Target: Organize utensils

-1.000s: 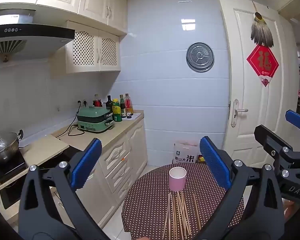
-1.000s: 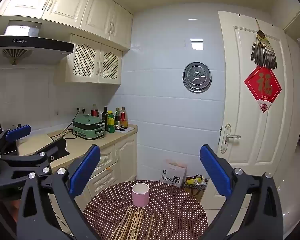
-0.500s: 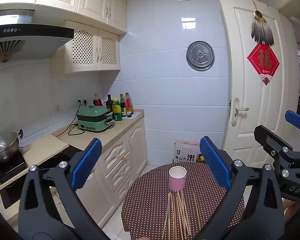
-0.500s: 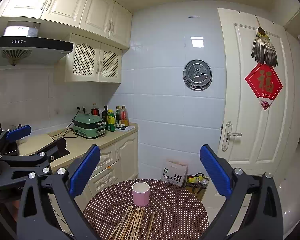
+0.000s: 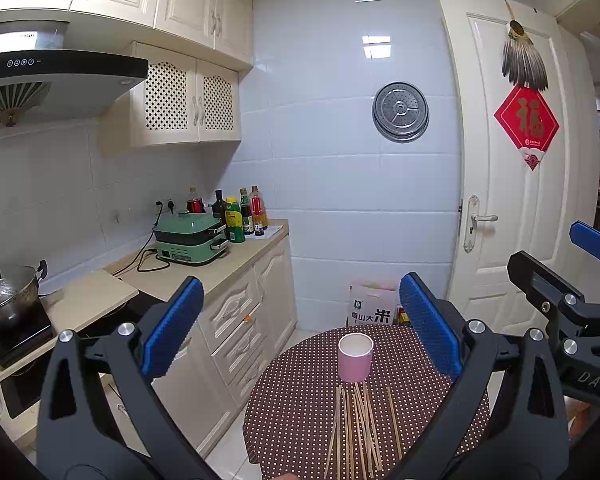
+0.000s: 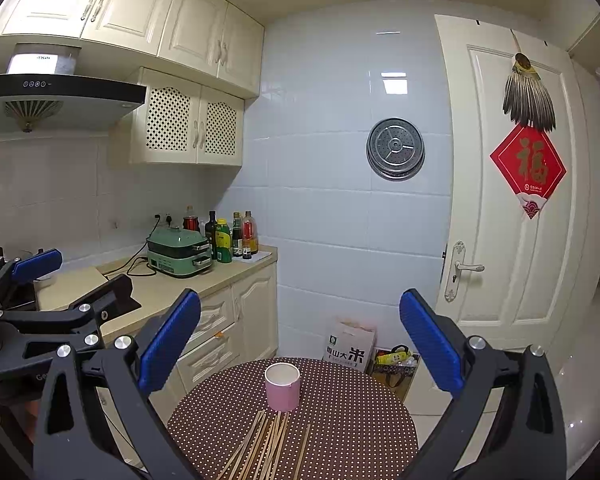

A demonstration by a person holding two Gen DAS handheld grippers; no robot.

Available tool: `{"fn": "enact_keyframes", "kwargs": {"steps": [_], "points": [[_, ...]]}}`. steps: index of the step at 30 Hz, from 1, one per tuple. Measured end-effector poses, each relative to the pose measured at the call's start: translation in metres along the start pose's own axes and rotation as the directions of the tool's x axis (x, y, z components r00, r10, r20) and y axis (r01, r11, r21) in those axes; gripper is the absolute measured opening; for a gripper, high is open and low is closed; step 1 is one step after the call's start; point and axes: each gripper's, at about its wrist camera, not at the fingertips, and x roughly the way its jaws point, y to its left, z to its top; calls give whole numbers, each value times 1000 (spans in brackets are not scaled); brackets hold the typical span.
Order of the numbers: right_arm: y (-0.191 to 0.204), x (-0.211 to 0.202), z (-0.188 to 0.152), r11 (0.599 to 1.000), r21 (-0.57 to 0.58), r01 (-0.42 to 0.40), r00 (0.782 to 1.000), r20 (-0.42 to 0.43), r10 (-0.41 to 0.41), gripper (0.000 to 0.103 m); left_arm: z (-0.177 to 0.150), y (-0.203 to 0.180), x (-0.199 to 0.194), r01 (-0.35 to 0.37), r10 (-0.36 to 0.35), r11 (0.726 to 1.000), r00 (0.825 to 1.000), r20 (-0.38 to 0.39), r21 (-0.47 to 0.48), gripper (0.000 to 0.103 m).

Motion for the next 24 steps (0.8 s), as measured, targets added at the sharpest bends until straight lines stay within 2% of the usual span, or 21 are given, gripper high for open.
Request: {"fn": "enact_keyframes", "kwargs": {"steps": [24], "points": [[6,-2,-1,1000,1,1,1000,0,-1,96,-1,5,-4,1,-1,1000,1000,3,-4,96]]}}
